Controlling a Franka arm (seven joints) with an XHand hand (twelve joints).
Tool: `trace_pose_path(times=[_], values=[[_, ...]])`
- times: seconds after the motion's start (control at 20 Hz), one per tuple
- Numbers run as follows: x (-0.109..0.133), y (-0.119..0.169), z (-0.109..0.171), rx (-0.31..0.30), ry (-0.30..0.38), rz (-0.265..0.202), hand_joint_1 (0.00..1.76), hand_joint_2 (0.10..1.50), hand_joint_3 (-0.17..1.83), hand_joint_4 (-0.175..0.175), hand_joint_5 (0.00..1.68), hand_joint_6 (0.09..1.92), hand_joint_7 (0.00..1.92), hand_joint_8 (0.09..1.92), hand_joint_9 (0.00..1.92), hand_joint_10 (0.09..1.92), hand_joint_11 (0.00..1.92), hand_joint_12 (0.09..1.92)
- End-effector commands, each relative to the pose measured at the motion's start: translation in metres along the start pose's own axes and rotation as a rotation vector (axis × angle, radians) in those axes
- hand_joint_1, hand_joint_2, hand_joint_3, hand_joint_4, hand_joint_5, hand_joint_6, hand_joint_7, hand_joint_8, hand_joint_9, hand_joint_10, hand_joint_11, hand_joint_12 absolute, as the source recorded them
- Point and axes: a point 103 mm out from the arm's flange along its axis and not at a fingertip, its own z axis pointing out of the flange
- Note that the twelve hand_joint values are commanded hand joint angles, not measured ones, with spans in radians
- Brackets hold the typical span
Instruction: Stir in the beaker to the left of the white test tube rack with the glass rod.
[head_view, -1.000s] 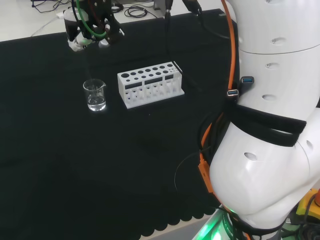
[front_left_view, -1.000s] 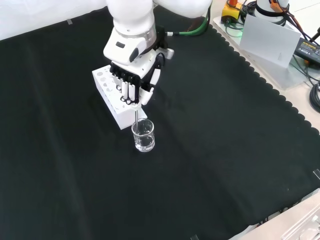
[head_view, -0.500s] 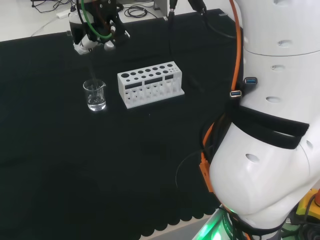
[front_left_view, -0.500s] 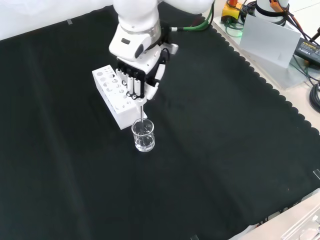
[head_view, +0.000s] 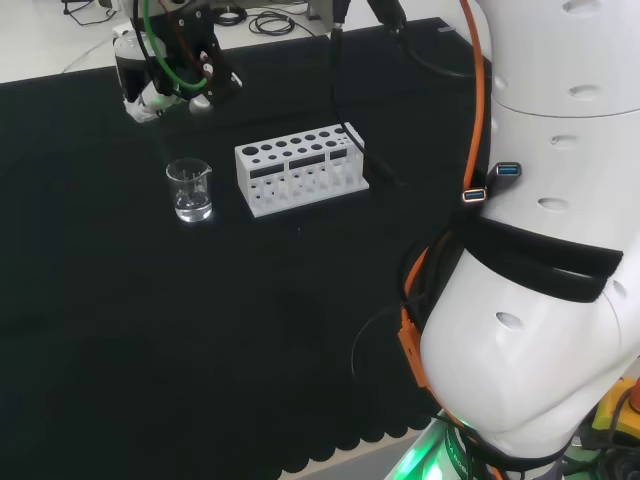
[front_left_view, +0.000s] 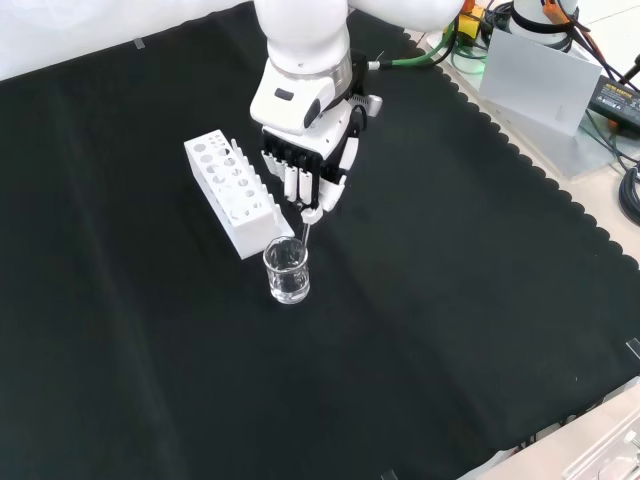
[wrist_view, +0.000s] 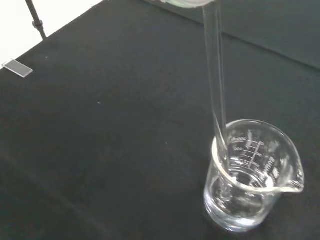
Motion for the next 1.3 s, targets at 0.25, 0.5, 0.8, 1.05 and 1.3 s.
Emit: trace_pose_path(times=[0.25,0.5,0.8,1.05,1.3], values=[[-0.025,0.025,0.0,-0.013,0.016,-0.011,1.31,1.11,-0.17,-0.175,1.38,0.09,1.16,1.03,1.53,0.92,1.57,0.66],[-0.062,0.024,0.0,0.006,0.03,0.008,1.31,1.11,-0.17,-0.175,1.38,0.09,1.16,1.04,1.52,0.92,1.57,0.66],[-0.075,-0.002,0.004,0.01,0.018,0.044,1.31,1.11,-0.17,-0.175,1.38,0.09,1.16,1.04,1.52,0.93,1.57,0.66],[-0.056,-0.015,0.0,-0.014,0.047,0.03,1.31,1.11,-0.17,-0.175,1.38,0.09,1.16,1.04,1.52,0.93,1.57,0.66],[-0.029,-0.02,0.004,-0.002,0.034,0.0,1.31,1.11,-0.17,-0.175,1.38,0.09,1.16,1.04,1.52,0.93,1.57,0.66]])
